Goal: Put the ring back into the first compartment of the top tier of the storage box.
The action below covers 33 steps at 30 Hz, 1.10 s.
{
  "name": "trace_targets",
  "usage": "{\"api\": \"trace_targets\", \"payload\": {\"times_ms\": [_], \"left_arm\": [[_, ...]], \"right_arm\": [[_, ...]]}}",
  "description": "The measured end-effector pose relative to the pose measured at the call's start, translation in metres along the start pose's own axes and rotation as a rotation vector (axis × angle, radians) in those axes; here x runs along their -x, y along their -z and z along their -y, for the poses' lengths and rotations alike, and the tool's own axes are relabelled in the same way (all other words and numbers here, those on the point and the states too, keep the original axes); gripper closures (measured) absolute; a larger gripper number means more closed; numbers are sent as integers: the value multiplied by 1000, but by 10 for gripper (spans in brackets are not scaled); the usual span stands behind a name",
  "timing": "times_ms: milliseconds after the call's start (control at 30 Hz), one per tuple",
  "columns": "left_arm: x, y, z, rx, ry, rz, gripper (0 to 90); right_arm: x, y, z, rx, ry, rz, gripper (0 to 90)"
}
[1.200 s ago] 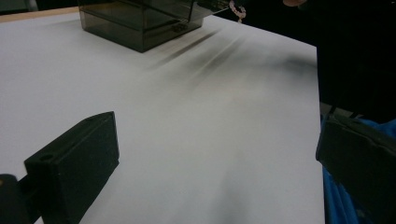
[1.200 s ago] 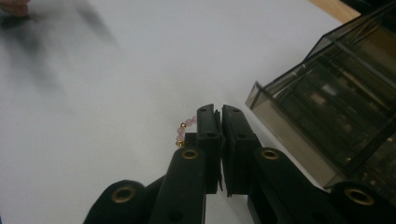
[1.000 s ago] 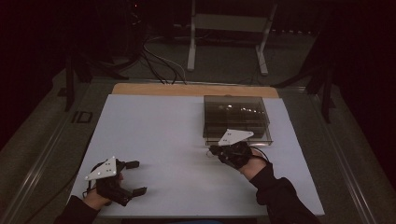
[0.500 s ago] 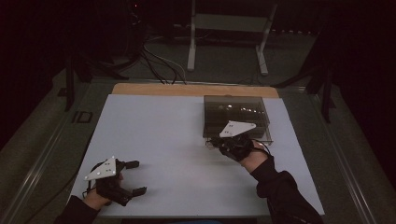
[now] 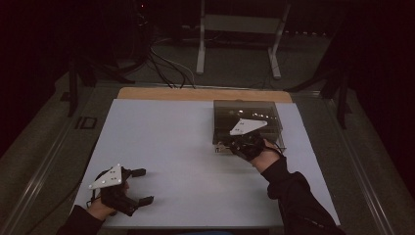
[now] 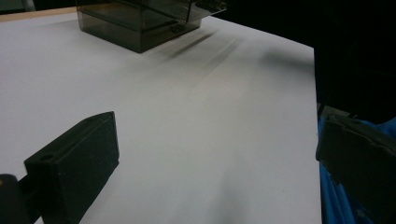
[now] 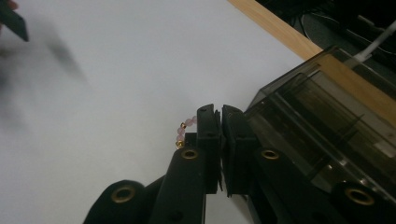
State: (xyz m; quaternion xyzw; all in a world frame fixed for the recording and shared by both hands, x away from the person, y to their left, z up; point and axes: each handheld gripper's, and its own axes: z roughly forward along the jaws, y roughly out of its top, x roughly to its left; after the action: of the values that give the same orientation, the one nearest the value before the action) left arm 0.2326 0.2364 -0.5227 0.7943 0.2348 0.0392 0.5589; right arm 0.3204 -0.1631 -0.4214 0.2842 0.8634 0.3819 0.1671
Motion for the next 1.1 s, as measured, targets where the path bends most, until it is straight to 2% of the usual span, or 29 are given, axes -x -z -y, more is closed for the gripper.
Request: {"api": "trace_targets", "payload": {"times_ms": [467, 667, 1000, 1100], "left_arm": [[0, 0, 0, -1, 3, 2, 10], [0, 0, 0, -1, 5, 2, 10], [0, 0, 0, -7, 4, 2, 10], [0, -1, 0, -8, 5, 1, 10]], "right_arm": [[19, -17, -2, -23, -37, 34, 864], [28, -25, 2, -42, -67, 45, 862], [31, -36, 11, -65, -87, 64, 858], [33, -39, 13, -59, -95, 64, 791]]}}
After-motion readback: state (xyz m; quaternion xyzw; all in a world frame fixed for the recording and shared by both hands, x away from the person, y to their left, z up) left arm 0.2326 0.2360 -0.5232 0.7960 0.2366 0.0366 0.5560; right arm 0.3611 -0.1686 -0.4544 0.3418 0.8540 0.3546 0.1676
